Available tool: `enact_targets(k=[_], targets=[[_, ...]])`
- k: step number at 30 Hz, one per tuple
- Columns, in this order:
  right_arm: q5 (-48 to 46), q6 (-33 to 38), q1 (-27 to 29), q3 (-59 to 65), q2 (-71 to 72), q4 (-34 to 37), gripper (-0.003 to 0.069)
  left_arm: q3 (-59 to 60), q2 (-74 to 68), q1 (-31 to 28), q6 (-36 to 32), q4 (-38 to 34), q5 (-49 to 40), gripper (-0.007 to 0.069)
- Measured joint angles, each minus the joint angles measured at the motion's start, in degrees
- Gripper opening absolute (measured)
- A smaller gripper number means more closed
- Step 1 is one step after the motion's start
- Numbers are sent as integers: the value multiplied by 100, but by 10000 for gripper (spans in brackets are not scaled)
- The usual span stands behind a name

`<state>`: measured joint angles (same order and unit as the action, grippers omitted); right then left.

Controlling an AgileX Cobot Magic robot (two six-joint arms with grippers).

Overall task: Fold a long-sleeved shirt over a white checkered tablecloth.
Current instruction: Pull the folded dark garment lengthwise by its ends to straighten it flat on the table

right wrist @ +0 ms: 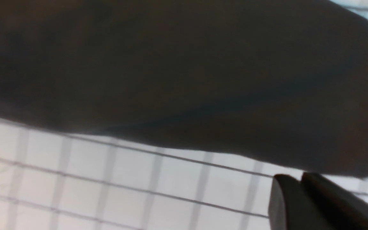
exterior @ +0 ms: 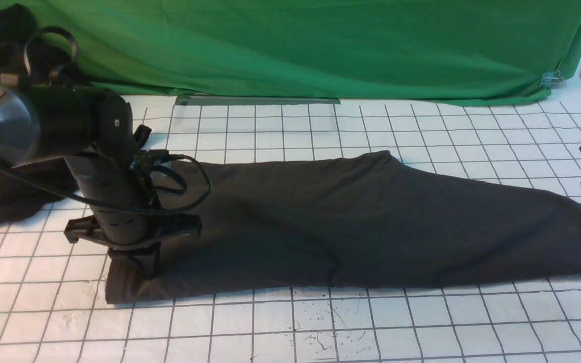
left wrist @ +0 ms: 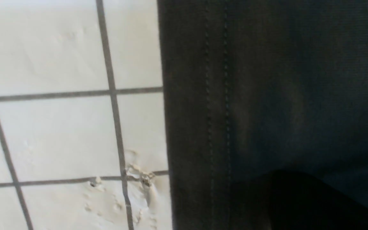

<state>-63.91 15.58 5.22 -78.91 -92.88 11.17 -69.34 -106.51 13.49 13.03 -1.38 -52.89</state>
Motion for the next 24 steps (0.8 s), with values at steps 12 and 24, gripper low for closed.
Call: enact_targets(k=[12, 24], targets=[[628, -1138, 806, -6, -476, -896, 520, 287, 94, -25, 198, 473, 357, -2], [539, -930, 899, -219, -1962, -283, 553, 300, 77, -355, 197, 386, 346, -2]])
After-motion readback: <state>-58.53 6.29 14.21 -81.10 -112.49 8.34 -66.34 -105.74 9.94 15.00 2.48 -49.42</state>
